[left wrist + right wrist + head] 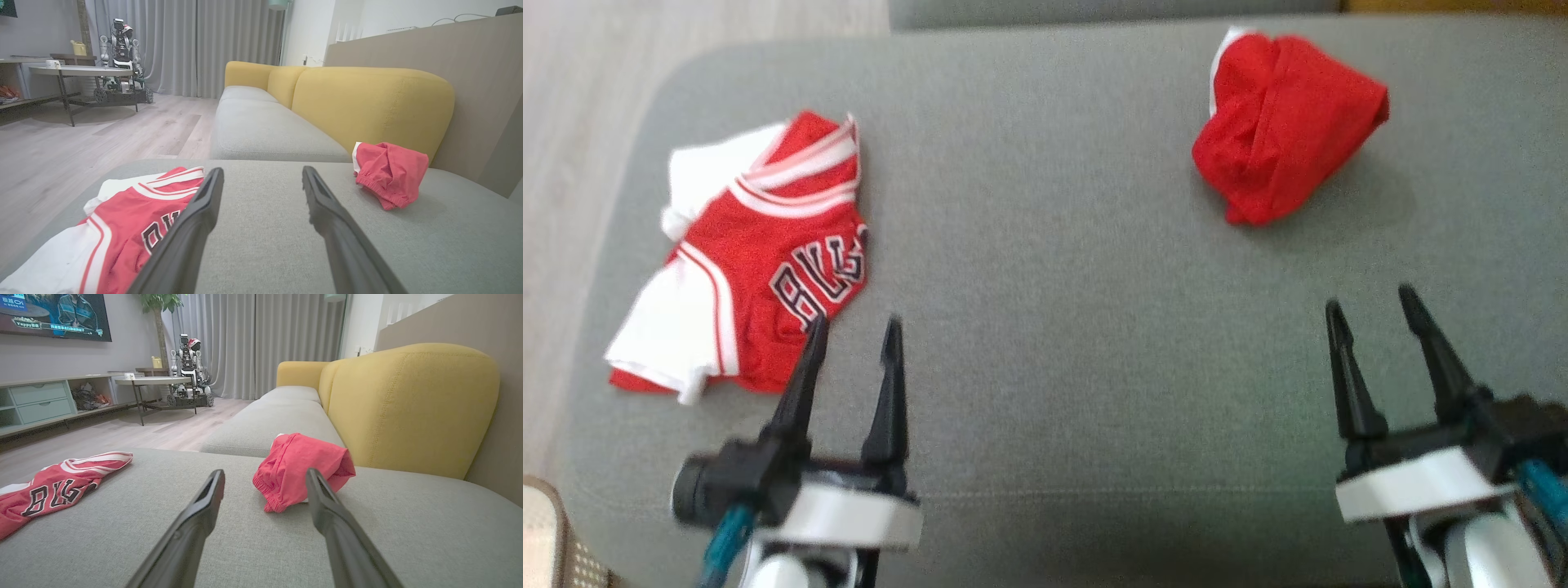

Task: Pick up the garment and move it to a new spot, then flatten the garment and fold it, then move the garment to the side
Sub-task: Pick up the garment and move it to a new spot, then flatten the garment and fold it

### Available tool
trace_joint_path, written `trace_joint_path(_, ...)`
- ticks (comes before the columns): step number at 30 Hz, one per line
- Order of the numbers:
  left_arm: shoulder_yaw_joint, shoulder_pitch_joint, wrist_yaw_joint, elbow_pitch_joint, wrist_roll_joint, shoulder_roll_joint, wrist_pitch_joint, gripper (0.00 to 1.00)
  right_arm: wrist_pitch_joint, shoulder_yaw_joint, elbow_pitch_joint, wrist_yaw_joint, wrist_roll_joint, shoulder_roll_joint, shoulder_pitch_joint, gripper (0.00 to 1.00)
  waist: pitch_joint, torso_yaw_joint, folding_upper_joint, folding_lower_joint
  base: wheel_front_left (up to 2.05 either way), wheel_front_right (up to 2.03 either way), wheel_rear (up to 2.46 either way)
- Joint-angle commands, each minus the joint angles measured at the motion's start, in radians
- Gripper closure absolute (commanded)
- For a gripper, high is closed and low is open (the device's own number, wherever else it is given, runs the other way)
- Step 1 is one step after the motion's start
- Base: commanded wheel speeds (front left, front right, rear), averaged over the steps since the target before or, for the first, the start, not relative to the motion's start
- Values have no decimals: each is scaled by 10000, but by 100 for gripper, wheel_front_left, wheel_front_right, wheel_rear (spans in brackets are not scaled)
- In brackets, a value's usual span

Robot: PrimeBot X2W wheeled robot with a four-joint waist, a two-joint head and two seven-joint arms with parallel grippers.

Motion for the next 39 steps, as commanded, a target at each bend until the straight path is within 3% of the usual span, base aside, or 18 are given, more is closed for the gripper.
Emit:
trace_joint_path(1,451,144,35,-450,-18,-42,-49,0,-65,162,-314,-2,-18,-1,49,0,-645,136,-1,1,0,0,0)
trace_joint_path(9,566,776,-1,-663,251,-44,-49,0,-65,40,-543,-2,17,-1,436,0,-939,178,-1,1,0,0,0)
trace_joint_path(39,269,677,128,-458,871,-45,-49,0,-65,21,-575,-2,65,-1,320,0,-678,65,-1,1,0,0,0)
